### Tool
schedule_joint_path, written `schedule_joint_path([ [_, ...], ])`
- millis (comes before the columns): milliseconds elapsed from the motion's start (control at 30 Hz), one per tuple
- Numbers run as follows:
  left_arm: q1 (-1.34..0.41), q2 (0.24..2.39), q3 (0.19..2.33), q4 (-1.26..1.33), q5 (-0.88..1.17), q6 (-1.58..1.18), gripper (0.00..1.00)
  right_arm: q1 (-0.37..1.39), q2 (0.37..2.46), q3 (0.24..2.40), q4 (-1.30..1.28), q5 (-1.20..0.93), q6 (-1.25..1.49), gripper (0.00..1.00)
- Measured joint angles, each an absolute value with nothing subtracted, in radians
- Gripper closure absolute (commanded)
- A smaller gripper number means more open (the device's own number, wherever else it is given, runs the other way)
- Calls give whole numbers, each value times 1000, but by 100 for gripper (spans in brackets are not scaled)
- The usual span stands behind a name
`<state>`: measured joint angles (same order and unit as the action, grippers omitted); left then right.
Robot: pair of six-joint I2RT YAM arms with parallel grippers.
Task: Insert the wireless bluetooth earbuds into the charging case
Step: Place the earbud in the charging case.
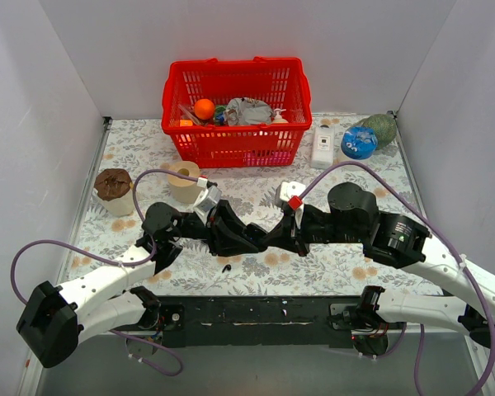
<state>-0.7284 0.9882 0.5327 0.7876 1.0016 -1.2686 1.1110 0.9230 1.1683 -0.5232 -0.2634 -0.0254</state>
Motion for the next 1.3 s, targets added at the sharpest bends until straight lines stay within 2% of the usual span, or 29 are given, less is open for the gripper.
schedule_joint_path([
  [433, -728, 982, 476, 876, 953, -1306, 100, 1122, 923, 1135, -483, -239, 20, 99],
  [533, -728, 973, 467, 896, 932, -1308, 100, 1122, 923, 1134, -471, -233, 27, 93],
  [567, -728, 970, 464, 901, 927, -1309, 100, 1122, 922, 1134, -467, -233, 30, 86],
  [700, -728, 965, 463, 916, 915, -1311, 100, 1126, 911, 1129, -454, -222, 43, 76],
  [1033, -728, 949, 451, 928, 882, -1312, 100, 1127, 896, 1127, -468, -189, 51, 69],
  [1300, -727, 921, 448, 924, 839, -1298, 100, 1132, 892, 1128, -481, -178, 54, 55],
])
